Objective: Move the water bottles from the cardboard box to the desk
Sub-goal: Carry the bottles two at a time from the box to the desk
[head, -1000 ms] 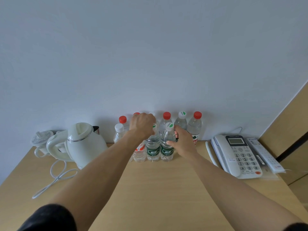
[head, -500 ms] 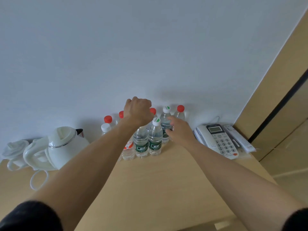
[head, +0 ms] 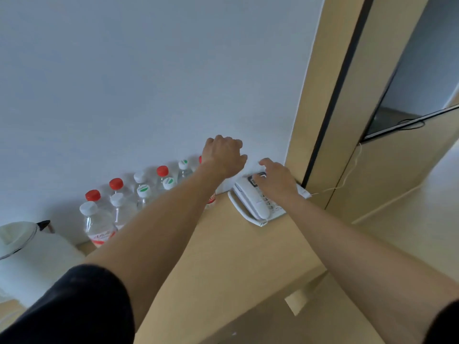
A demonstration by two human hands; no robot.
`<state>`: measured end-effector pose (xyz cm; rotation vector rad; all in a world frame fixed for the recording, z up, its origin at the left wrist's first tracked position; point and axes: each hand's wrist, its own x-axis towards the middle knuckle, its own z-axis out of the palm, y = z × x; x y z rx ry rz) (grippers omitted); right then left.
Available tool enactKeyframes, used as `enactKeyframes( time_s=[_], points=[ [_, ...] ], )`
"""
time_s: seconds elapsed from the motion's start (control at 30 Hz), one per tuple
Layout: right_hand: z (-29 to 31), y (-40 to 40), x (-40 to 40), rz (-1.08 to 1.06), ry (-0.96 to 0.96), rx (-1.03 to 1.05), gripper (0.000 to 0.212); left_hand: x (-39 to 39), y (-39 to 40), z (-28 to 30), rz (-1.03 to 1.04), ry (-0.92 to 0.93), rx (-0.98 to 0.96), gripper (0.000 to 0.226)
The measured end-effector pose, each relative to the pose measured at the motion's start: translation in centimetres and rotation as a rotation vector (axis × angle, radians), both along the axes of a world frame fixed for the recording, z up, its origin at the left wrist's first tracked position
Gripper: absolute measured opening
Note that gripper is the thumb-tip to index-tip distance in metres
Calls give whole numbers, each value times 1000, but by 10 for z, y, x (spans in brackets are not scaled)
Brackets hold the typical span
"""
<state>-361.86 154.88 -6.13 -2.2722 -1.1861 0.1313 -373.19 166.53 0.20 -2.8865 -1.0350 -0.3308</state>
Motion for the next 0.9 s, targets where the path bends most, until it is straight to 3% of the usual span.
enactKeyframes(
  time_s=[0.37,0.5,0.73,0.9],
  points=[
    [17,-212,151,-316,-31,-138,44,182,-186,-4,-295,167,-20,42],
    [16,-311,195,-464,0,-177,55,248,-273,-14,-434,226,-52,49],
    [10,-485,237,-688,-49,-331,58,339,-412,-45,-649,305,-136,55],
    [-9,-592,245,-898,55,-382,59,383,-510,-71,-786,396,-33,52]
  ],
)
